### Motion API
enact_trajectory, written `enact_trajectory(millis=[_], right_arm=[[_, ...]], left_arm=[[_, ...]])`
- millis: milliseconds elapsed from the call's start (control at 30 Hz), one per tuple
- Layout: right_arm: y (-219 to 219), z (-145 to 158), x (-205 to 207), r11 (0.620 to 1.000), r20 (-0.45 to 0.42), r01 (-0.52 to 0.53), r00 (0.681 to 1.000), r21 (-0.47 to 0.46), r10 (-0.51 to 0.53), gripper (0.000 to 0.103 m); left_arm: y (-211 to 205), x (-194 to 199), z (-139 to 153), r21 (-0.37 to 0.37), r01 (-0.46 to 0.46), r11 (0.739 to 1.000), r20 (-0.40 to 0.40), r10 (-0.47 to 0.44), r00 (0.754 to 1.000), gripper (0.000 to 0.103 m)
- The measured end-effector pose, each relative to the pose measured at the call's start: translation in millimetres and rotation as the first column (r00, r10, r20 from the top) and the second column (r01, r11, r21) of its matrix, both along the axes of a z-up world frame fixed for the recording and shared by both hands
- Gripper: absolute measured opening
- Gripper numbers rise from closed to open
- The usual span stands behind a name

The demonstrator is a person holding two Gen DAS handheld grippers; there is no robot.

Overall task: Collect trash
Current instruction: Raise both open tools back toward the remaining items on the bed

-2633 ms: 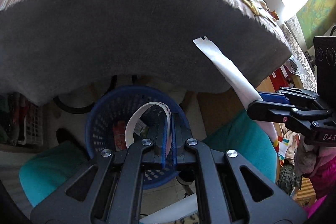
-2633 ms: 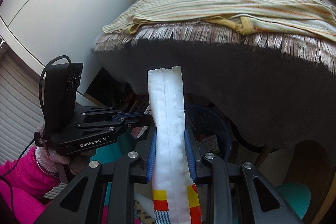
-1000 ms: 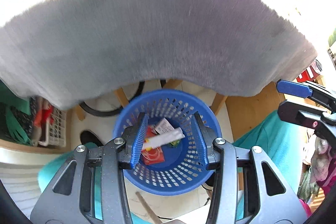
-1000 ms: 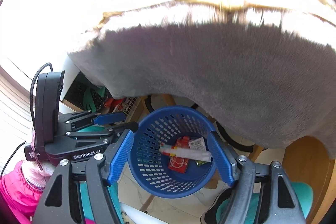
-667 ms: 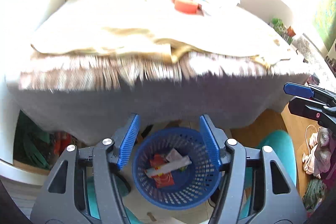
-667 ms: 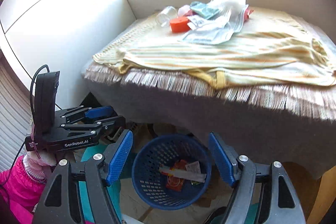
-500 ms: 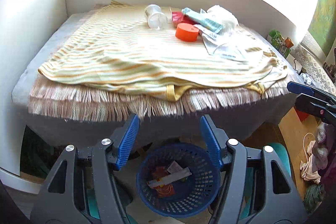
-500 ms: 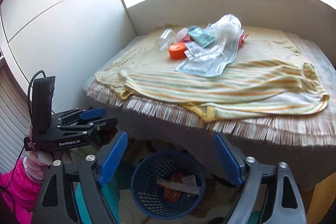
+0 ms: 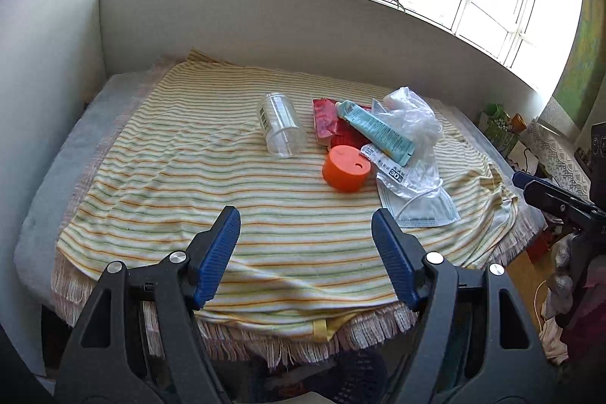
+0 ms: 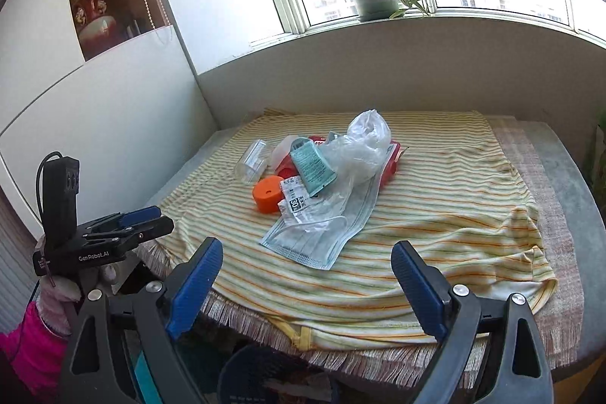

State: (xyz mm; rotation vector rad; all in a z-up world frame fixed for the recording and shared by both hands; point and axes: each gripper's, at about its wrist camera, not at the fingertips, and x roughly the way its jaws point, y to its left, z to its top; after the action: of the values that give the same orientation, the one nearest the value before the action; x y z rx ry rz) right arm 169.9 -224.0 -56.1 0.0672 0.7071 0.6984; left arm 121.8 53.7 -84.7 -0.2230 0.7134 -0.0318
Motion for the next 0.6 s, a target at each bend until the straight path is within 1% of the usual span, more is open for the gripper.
enact_trajectory(millis=[233, 600], right_arm=[[4, 0, 38, 1.000, -0.017, 0.026, 1.000, 0.017, -0.025, 0.092], [22, -11, 85, 0.999, -0.051, 0.032, 0.998, 0.018, -0.031, 0.091]], left_arm=[[12, 43, 0, -0.061, 0.001, 0.998, -0.011, -0.002, 1.000, 0.074], [29, 95, -16, -0.138, -0.010, 0.990, -0.041, 0.004, 0.999, 0.074]])
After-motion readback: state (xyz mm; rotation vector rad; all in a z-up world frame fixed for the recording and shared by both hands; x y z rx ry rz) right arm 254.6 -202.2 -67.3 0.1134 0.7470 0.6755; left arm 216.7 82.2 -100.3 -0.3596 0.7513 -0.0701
